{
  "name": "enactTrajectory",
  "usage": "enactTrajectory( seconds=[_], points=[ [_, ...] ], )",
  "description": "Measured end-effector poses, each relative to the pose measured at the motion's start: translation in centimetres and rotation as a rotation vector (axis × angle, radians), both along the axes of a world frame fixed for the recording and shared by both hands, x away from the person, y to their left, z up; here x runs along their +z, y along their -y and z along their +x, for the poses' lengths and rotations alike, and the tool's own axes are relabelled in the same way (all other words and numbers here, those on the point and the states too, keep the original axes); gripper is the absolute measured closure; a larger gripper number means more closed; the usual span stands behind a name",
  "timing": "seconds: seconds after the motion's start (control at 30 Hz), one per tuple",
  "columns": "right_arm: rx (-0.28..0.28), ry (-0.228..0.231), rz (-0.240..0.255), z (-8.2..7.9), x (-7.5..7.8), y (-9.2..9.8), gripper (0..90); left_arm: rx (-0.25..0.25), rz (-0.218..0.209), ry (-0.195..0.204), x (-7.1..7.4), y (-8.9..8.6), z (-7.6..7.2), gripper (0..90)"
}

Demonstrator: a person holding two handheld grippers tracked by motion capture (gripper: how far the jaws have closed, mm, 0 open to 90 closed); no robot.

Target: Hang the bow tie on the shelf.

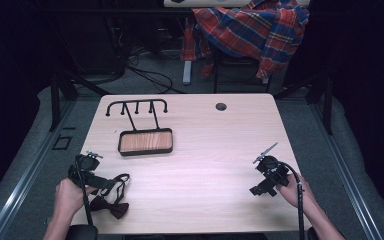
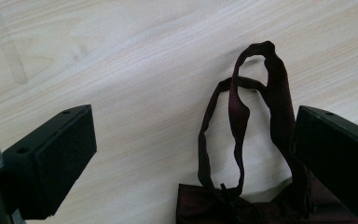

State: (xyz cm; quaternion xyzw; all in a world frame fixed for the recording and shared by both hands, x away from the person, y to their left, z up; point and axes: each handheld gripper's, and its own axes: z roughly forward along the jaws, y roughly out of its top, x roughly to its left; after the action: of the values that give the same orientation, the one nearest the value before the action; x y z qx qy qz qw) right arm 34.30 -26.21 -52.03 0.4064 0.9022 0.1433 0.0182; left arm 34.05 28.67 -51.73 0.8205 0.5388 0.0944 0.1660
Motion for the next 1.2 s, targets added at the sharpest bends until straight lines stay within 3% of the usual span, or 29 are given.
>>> enactTrajectory(
  seconds=[0.3,0.47,0.57,0.77,1.2],
  points=[
    [0.020,-0.002,-0.002,0.0,-0.1,-0.2,15.9,-0.018,0.013,-0.011,-0.5,0.3,0.6,2.4],
    [0.018,0.003,0.003,0.0,-0.1,-0.2,15.9,-0.049,0.002,-0.025,-0.9,0.6,1.1,13.6],
    [0.018,0.002,0.004,0.0,-0.1,-0.2,15.9,-0.066,0.016,-0.030,-1.1,0.9,1.3,18.1],
    [0.018,0.002,0.003,0.0,-0.1,-0.2,15.9,-0.093,0.044,-0.033,-1.3,1.3,1.3,36.6],
    [0.038,-0.013,-0.014,0.1,0.0,-0.2,15.9,-0.143,0.078,-0.061,-1.8,2.4,1.9,54.4]
  ],
)
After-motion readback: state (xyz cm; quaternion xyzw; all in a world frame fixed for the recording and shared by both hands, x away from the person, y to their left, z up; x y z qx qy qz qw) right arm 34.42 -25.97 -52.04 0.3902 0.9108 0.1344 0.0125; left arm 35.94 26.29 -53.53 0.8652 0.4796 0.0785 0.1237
